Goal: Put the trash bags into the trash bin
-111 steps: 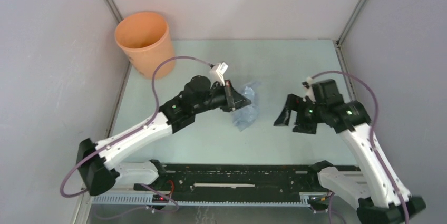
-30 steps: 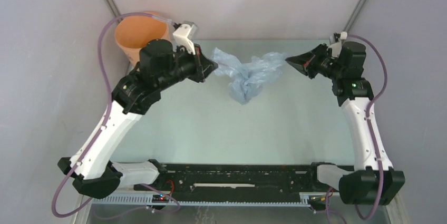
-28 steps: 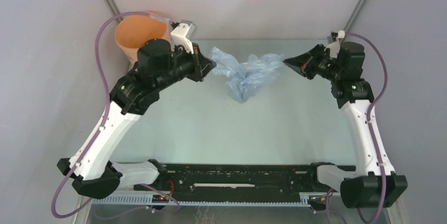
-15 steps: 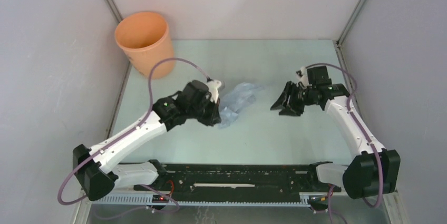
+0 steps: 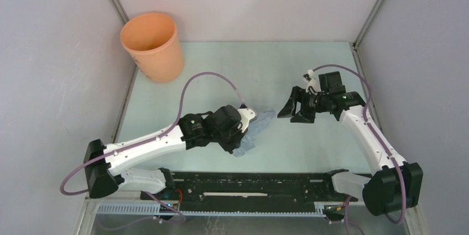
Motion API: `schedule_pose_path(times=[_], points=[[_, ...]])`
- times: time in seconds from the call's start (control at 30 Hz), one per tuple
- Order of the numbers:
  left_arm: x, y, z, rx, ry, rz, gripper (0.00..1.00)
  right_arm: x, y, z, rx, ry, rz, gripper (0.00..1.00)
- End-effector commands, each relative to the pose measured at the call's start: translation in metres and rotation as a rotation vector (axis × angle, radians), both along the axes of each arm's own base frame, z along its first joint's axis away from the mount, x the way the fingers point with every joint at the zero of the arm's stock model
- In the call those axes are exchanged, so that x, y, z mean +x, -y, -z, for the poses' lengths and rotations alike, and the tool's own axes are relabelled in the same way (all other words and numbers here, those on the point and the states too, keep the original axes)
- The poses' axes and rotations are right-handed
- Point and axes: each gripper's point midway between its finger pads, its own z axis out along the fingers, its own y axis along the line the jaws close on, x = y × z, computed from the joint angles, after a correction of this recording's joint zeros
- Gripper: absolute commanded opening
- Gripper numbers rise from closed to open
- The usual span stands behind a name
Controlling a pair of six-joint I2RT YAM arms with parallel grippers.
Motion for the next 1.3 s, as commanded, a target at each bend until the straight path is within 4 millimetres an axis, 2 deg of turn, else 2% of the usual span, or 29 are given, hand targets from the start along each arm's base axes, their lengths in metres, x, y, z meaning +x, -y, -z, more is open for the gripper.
schedule_pose_path(times=[0.0,0.1,0.2,0.33,0.43,0.7,0.87,0.97,1.07,1.17,1.27], points=[[0.01,0.007,-0.026,-0.062,0.073,-0.001,0.0,0.015,-0.03,-0.021,0.204,0.06,-0.085,0.81],[0.002,0.009,-0.023,-0.08,0.038,0.02,0.0,0.024,-0.047,-0.035,0.333,0.061,-0.136,0.81],[-0.003,0.008,-0.029,-0.109,0.026,0.019,0.0,0.027,-0.061,-0.053,0.351,0.343,-0.273,0.8],[0.001,-0.001,-0.05,-0.163,0.073,-0.034,0.0,0.029,-0.053,-0.076,0.385,0.602,-0.289,0.8],[0.006,-0.011,-0.063,-0.207,0.105,-0.086,0.0,0.032,-0.047,-0.086,0.387,0.703,-0.279,0.8],[0.008,-0.019,-0.09,-0.273,0.111,-0.095,0.0,0.04,-0.037,-0.085,0.477,0.701,-0.27,0.79],[0.016,-0.028,-0.114,-0.35,0.113,-0.127,0.0,0.038,-0.04,-0.065,0.497,0.624,-0.27,0.79],[0.021,-0.031,-0.126,-0.378,0.118,-0.143,0.0,0.044,-0.042,-0.054,0.516,0.523,-0.208,0.81],[0.021,-0.027,-0.131,-0.394,0.1,-0.144,0.0,0.054,-0.052,-0.053,0.568,0.323,-0.068,0.82],[0.02,-0.025,-0.135,-0.415,0.092,-0.143,0.0,0.03,-0.077,-0.07,0.625,0.418,-0.253,0.8],[0.022,-0.026,-0.139,-0.435,0.096,-0.152,0.0,0.032,-0.075,-0.059,0.522,0.622,-0.275,0.82]])
